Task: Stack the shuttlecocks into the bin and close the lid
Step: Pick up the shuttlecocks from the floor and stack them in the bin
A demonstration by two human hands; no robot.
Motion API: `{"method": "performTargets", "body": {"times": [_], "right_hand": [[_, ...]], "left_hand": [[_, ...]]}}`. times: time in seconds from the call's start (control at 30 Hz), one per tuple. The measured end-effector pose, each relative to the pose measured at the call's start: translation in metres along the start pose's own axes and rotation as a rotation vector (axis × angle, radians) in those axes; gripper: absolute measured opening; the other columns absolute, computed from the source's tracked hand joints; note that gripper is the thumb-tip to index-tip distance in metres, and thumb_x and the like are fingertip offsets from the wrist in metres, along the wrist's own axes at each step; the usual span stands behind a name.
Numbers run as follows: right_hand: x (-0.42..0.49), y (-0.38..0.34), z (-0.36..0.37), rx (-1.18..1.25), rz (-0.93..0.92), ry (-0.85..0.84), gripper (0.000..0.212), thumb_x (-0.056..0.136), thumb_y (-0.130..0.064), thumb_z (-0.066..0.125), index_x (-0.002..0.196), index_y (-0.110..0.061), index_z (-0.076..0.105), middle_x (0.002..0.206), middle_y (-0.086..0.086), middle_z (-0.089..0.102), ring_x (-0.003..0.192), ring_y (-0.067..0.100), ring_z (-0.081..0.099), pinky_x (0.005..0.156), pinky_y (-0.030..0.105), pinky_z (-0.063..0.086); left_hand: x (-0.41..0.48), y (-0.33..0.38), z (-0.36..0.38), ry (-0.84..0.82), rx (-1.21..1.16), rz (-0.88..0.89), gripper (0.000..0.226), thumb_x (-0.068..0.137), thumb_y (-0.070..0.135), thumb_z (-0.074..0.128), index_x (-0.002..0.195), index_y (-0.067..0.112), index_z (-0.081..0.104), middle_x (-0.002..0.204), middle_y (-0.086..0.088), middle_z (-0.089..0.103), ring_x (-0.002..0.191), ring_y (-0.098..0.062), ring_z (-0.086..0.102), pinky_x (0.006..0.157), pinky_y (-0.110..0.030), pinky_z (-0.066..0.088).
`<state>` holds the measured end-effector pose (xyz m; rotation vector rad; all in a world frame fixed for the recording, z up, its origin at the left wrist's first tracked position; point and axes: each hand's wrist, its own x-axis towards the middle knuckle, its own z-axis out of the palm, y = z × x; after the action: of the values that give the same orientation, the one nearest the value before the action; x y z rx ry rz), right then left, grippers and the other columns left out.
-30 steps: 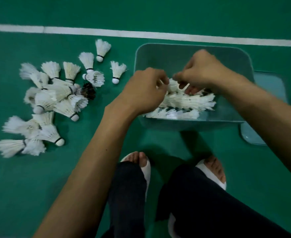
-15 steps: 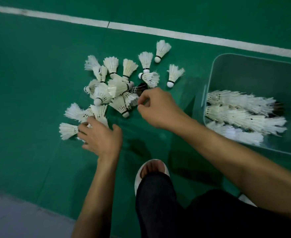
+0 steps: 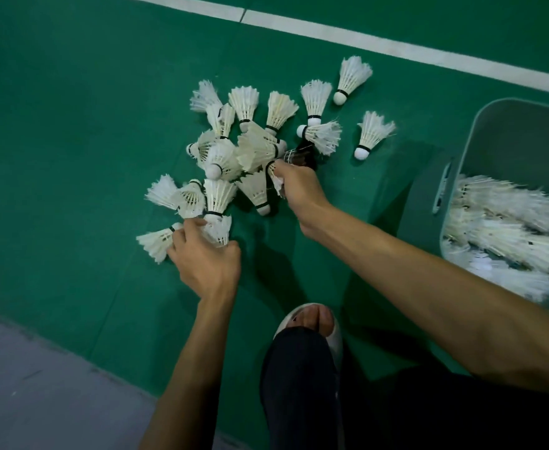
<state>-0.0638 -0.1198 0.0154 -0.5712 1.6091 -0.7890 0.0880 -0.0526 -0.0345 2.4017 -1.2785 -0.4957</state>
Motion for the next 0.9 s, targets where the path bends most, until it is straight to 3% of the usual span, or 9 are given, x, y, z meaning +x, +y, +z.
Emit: {"method": "performTargets", "body": {"times": [0.1,0.2,0.33,0.43,0.53,0.6,0.67,0.77,0.9], "right_hand": [[-0.016,-0.001,-0.010,-0.361,-0.215,0.144,0.055,0.104,-0.037,0.043,0.053,-0.016,0.037,0.055,0.000,0.042,0.055,0.020,0.041,0.052,0.034,0.028],[-0.038,-0.018,-0.027,-0.629,-0.382,0.221,0.055,0.100,-0.043,0.046,0.054,-0.014,0.040,0.055,0.002,0.046,0.052,0.019,0.045,0.047,0.030,0.025],[-0.064,-0.057,-0.063,-0.736,-0.503,0.310,0.047,0.089,-0.040,0.057,0.055,-0.014,0.040,0.051,0.000,0.043,0.047,0.019,0.043,0.047,0.028,0.027],[-0.079,-0.078,-0.103,-0.662,-0.522,0.393,0.040,0.084,-0.040,0.059,0.058,-0.011,0.049,0.050,-0.001,0.046,0.046,0.020,0.046,0.048,0.031,0.041],[-0.085,-0.083,-0.155,-0.506,-0.494,0.443,0.036,0.075,-0.039,0.061,0.079,-0.004,0.073,0.062,0.004,0.065,0.055,0.020,0.059,0.061,0.036,0.059],[-0.090,-0.079,-0.191,-0.364,-0.484,0.444,0.034,0.073,-0.028,0.066,0.082,0.003,0.075,0.065,0.019,0.068,0.053,0.019,0.055,0.056,0.037,0.056],[-0.100,-0.072,-0.226,-0.226,-0.509,0.477,0.022,0.073,-0.020,0.069,0.068,0.001,0.075,0.071,0.034,0.065,0.051,0.021,0.053,0.057,0.039,0.057],[-0.115,-0.057,-0.273,-0.099,-0.483,0.594,0.024,0.080,-0.018,0.069,0.059,-0.007,0.073,0.076,0.032,0.069,0.055,0.024,0.058,0.060,0.041,0.059],[-0.127,-0.029,-0.333,-0.033,-0.376,0.682,0.022,0.082,-0.020,0.068,0.063,-0.010,0.073,0.084,0.023,0.075,0.058,0.018,0.059,0.053,0.029,0.052]], "left_hand": [[-0.020,0.015,-0.009,0.031,-0.102,0.097,0.050,0.061,0.017,0.076,0.109,0.015,0.061,0.106,-0.007,0.066,0.100,-0.034,0.059,0.079,-0.040,0.050],[-0.040,0.046,-0.024,0.028,-0.200,0.171,0.049,0.058,0.023,0.075,0.103,0.017,0.060,0.099,-0.004,0.066,0.090,-0.032,0.061,0.077,-0.047,0.053],[-0.064,0.092,-0.044,-0.042,-0.295,0.281,0.049,0.054,0.032,0.074,0.099,0.019,0.060,0.094,-0.002,0.067,0.086,-0.029,0.063,0.075,-0.045,0.054],[-0.079,0.117,-0.056,-0.091,-0.326,0.354,0.045,0.056,0.030,0.075,0.096,0.021,0.059,0.090,0.000,0.067,0.081,-0.027,0.065,0.070,-0.046,0.055],[-0.095,0.143,-0.067,-0.149,-0.381,0.389,0.041,0.061,0.021,0.080,0.097,0.018,0.061,0.083,0.002,0.067,0.074,-0.023,0.067,0.060,-0.044,0.057],[-0.103,0.163,-0.071,-0.218,-0.452,0.372,0.041,0.064,0.017,0.082,0.100,0.016,0.062,0.080,0.001,0.069,0.072,-0.022,0.069,0.055,-0.043,0.058],[-0.113,0.182,-0.069,-0.324,-0.563,0.356,0.040,0.064,0.014,0.080,0.101,0.010,0.064,0.082,-0.014,0.072,0.066,-0.028,0.069,0.051,-0.039,0.058],[-0.135,0.210,-0.060,-0.483,-0.698,0.388,0.039,0.068,0.008,0.076,0.104,-0.001,0.063,0.083,-0.022,0.070,0.066,-0.024,0.063,0.055,-0.038,0.054],[-0.170,0.242,-0.034,-0.650,-0.711,0.489,0.038,0.071,0.008,0.076,0.105,-0.001,0.062,0.084,-0.023,0.069,0.067,-0.036,0.063,0.057,-0.046,0.056]]}}
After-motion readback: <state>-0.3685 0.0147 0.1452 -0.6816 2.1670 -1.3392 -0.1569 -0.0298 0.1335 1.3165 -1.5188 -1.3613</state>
